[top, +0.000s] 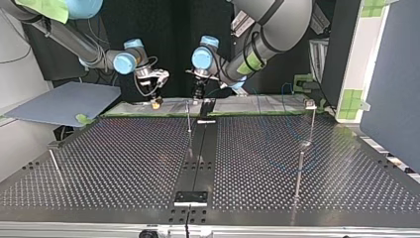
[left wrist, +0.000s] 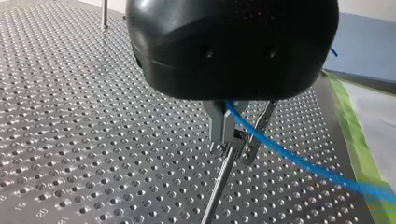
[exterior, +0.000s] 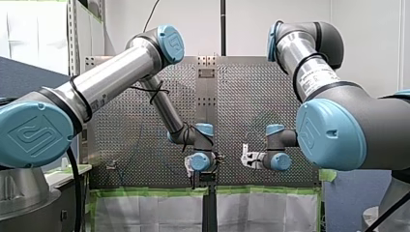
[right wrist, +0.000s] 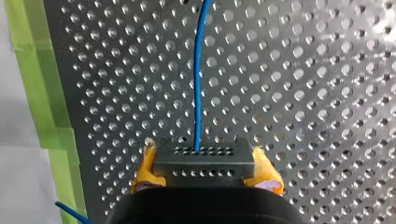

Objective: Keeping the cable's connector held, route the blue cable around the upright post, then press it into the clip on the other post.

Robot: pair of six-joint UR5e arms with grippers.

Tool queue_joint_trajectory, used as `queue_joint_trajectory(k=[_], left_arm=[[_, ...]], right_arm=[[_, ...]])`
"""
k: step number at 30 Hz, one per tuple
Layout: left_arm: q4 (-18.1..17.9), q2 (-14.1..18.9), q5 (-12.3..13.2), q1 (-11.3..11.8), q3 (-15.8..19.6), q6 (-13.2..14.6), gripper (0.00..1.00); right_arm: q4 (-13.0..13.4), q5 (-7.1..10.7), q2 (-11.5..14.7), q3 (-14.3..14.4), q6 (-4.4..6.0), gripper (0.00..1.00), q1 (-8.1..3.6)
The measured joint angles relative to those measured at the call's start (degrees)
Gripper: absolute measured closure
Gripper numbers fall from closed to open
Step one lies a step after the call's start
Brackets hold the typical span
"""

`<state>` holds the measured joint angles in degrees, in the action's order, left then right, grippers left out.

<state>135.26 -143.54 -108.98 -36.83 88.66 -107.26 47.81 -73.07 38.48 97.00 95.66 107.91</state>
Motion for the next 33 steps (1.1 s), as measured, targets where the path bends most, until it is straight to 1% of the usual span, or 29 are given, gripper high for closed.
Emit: queue_joint_trajectory(k=[8,13,17,24,27,33], left_arm=[[0.2,-0.3,3.8,0.7,0.0,-3.8,1.00],[0.2,-1.8,6.3,1.0,0.0,-5.8,1.00],[-0.2,-2.4,7.7,1.7,0.0,-5.9,1.00],[-1.2,-2.5,8.4,2.9,0.0,-5.6,1.00],[-1.4,-2.5,9.0,3.6,0.0,-5.6,1.00],[-1.5,-2.5,11.6,5.5,0.0,-6.1,1.00]], right_arm=[[-0.7,0.02,0.0,-0.2,-0.03,1.00,-0.79],[-0.9,0.02,-0.1,-0.2,-0.24,1.00,-0.99],[-0.9,0.02,-0.1,-0.2,-0.33,1.00,-1.05],[-0.7,0.08,-0.1,-0.3,-0.48,1.00,-1.06],[-0.6,0.49,-0.2,-0.2,-0.58,1.00,-1.02],[-0.6,1.25,-0.2,-0.2,-0.63,1.00,-0.93]])
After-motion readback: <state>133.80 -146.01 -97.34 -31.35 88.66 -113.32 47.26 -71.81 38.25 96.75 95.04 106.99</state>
